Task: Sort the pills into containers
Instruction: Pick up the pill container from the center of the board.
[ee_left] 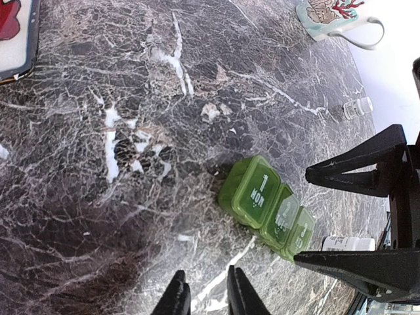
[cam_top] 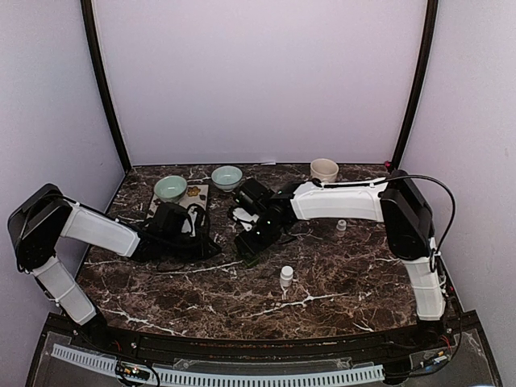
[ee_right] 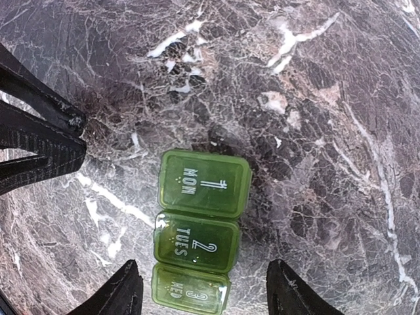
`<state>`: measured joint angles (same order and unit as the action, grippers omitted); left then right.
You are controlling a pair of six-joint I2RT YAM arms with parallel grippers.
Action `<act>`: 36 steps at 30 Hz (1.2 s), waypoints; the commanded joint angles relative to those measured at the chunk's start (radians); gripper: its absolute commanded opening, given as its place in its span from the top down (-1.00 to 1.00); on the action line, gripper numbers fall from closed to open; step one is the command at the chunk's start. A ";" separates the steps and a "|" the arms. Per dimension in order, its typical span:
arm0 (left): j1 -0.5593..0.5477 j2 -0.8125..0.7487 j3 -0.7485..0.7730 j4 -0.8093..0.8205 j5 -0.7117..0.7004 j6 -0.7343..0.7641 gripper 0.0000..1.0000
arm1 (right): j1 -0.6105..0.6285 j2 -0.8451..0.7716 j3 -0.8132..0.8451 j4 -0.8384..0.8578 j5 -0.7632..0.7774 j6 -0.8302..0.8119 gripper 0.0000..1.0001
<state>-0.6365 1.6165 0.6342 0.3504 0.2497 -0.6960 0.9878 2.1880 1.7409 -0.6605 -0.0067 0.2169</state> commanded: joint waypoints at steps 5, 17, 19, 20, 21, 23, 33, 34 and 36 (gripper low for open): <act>0.008 -0.029 -0.012 0.016 0.000 -0.014 0.52 | 0.023 0.022 0.001 -0.019 -0.005 -0.008 -0.32; 0.013 -0.014 -0.007 0.032 0.011 -0.032 0.32 | 0.031 0.042 -0.024 -0.019 -0.001 -0.007 -0.25; 0.015 -0.013 -0.008 0.037 0.015 -0.038 0.28 | 0.031 0.045 -0.026 -0.016 0.001 -0.008 -0.22; 0.015 -0.013 -0.009 0.041 0.018 -0.041 0.26 | 0.031 0.046 -0.026 -0.015 0.001 -0.008 -0.19; 0.015 -0.013 -0.010 0.044 0.022 -0.043 0.24 | 0.031 0.049 -0.027 -0.015 0.003 -0.010 -0.16; 0.015 -0.008 -0.011 0.052 0.031 -0.051 0.21 | 0.031 0.053 -0.026 -0.014 0.006 -0.013 -0.10; 0.055 0.000 -0.040 0.121 0.079 -0.098 0.04 | 0.029 0.012 -0.042 0.011 0.000 -0.021 0.25; 0.060 0.000 -0.044 0.132 0.087 -0.105 0.04 | 0.029 0.003 -0.043 0.014 -0.009 -0.023 0.26; 0.068 -0.001 -0.051 0.149 0.101 -0.112 0.03 | 0.027 -0.016 -0.044 0.021 -0.032 -0.024 0.27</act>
<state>-0.5877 1.6176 0.6067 0.4385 0.3099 -0.7807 1.0080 2.2192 1.7138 -0.6693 -0.0063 0.1997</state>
